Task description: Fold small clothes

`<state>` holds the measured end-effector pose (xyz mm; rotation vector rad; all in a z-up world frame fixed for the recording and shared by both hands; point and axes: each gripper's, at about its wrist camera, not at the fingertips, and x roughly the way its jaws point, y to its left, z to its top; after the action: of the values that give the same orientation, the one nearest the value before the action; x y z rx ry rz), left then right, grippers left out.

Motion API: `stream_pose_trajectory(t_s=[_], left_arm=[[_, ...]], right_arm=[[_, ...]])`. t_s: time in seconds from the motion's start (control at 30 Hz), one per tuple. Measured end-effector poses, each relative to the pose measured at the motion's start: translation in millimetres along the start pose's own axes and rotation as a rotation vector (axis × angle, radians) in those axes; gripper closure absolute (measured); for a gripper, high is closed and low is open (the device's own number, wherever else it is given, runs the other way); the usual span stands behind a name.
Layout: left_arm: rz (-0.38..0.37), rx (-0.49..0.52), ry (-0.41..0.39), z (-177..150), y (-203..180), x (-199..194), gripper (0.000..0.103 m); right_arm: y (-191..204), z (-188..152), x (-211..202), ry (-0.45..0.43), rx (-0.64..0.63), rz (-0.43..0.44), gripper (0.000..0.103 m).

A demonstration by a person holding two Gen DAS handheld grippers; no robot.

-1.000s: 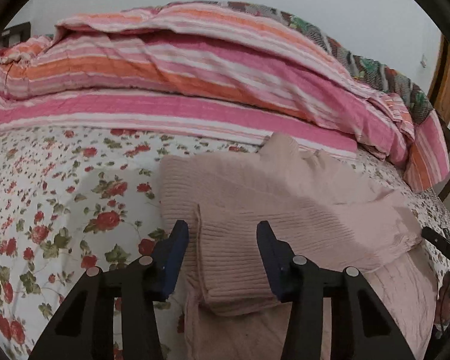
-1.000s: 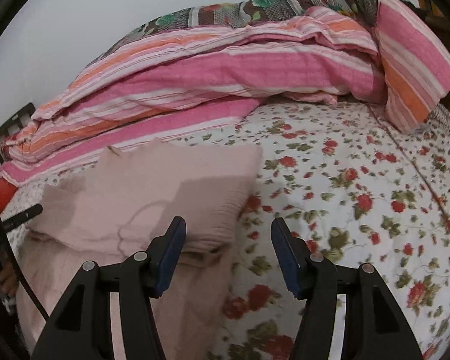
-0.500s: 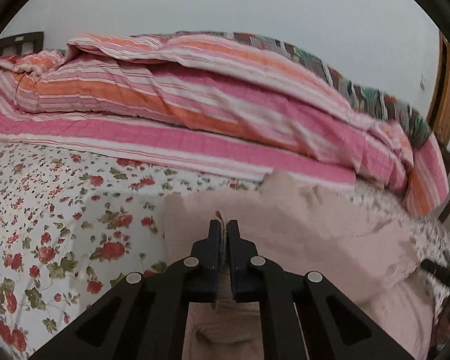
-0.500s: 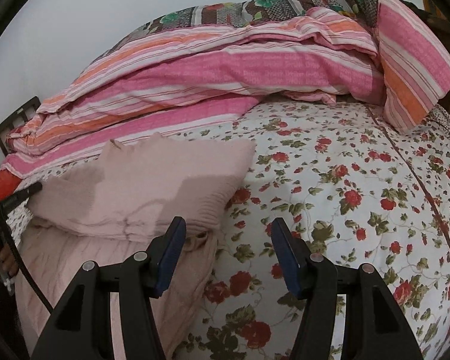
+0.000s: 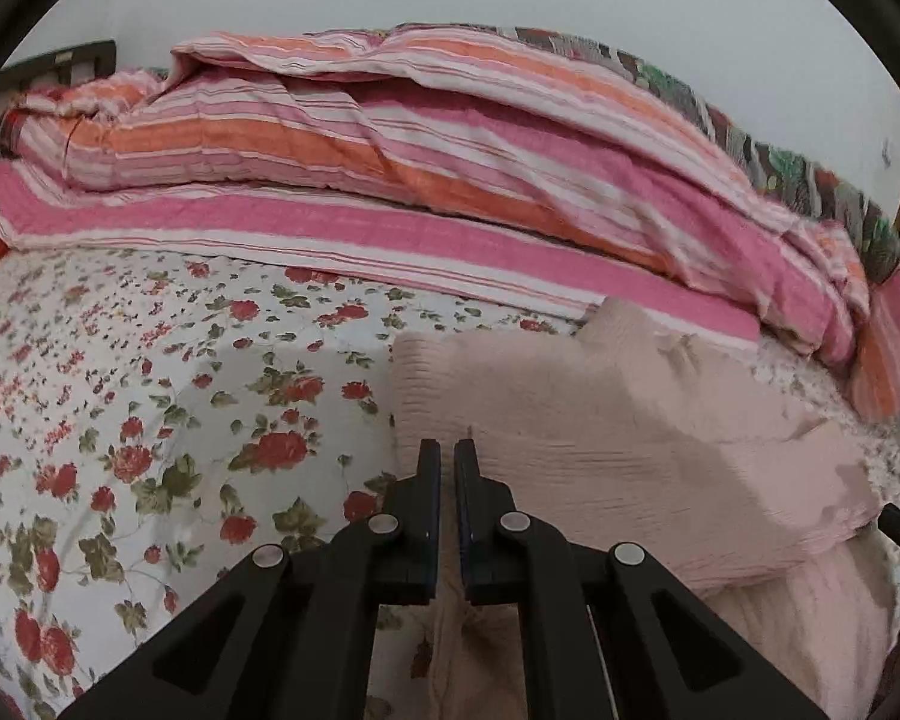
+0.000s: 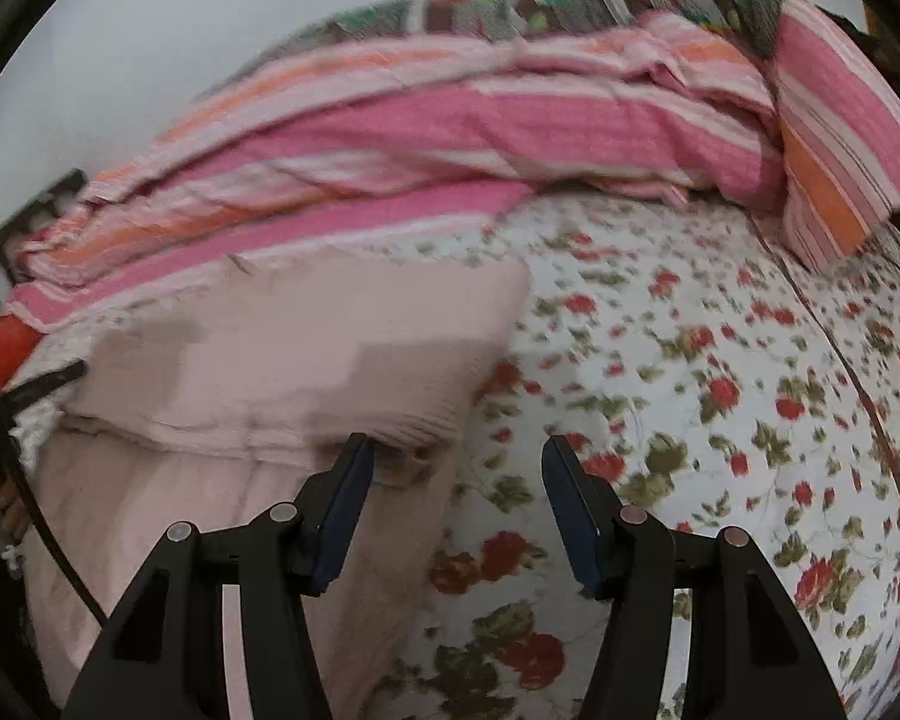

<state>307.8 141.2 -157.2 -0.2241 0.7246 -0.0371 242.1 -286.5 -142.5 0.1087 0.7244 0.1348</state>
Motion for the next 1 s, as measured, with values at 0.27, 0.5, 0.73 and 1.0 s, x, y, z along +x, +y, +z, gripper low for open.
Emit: stream_pose_trajectory(t_s=[0.27, 0.5, 0.73, 1.0], left_arm=[[-0.006, 0.045, 0.013, -4.9, -13.4, 2.0, 0.092], [0.017, 0.073, 0.008, -11.4, -19.1, 5.0, 0.06], [0.033, 0.107, 0.018, -12.7, -25.5, 8.8, 0.046], [0.052, 0.115, 0.037, -13.3, -27.7, 12.9, 0.046]], right_arm=[[10.2, 5.5, 17.5, 0.011, 0.014, -0.044, 0.045], [5.2, -1.8, 37.5, 0.055, 0.042, -0.098, 0.041], [5.2, -4.6, 38.5, 0.057, 0.044, -0.098, 0.039], [6.1, -4.2, 39.4, 0.064, 0.033, -0.112, 0.038]])
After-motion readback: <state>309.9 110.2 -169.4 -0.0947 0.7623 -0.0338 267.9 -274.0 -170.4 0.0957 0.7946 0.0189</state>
